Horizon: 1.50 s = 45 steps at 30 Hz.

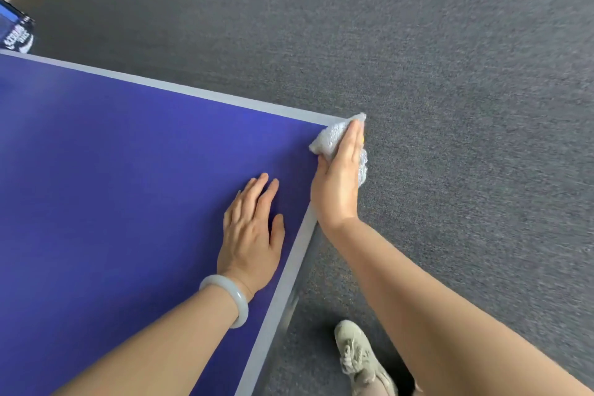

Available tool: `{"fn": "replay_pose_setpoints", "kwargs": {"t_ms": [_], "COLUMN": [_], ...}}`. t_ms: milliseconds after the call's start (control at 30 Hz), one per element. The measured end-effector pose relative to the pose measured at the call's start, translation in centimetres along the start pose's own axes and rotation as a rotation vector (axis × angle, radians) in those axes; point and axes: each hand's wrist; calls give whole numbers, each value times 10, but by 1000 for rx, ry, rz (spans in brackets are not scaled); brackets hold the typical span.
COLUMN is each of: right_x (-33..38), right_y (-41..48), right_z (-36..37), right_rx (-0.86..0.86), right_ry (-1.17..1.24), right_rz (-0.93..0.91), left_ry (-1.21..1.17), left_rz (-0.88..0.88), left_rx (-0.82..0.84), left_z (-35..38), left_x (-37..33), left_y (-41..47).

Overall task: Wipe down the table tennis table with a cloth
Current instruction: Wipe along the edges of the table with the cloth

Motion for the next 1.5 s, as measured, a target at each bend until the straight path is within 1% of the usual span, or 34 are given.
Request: {"fn": "replay_pose_setpoints", "kwargs": {"t_ms": [67,133,233,333,400,433,567,733,867,1000,1133,1233,1333,1433,1500], "right_x": [4,5,3,7,18,25,52,71,75,77,80,78,79,79,72], "right_y": [12,-8,-61,-73,-53,-40,15,74,103,121,137,153,176,209,232], "right_z": [2,5,5,-15,-35,-44,-66,-61,-55,-48,-39,-32,-27,-25,-25], "right_rx": [-66,-99,-45,27,60,58,55,155,245,291,385,473,557,650,740], "right_ry": [20,63,95,27,60,100,281,357,484,479,412,319,198,97,-17], "right_rz": [31,82,213,418,533,559,535,627,730,808,843,804,697,547,444], "left_ry": [4,18,43,47,54,61,79,69,76,74,44,22,-8,15,-12], "left_rz": [3,1,-7,-6,-5,-3,7,23,26,17,-128,-267,-470,-660,-781], "left_rx": [7,12,28,28,28,32,44,65,67,42,-4,-34,-50,-24,6], "left_z": [-1,-1,-4,-6,-6,-5,-4,-6,-6,-15,-30,-35,-36,-33,-29], "left_x": [1,1,-1,-4,-5,-4,-5,-5,-4,-7,-15,-26,-36,-41,-49], "left_y": [0,1,2,2,2,2,3,4,4,11,45,81,118,158,183]}}
Point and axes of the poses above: each hand's wrist, its own y-axis towards the middle knuckle, its own z-axis out of the palm, x = y × z, and after that the axes turned 14 degrees about y, right-handed
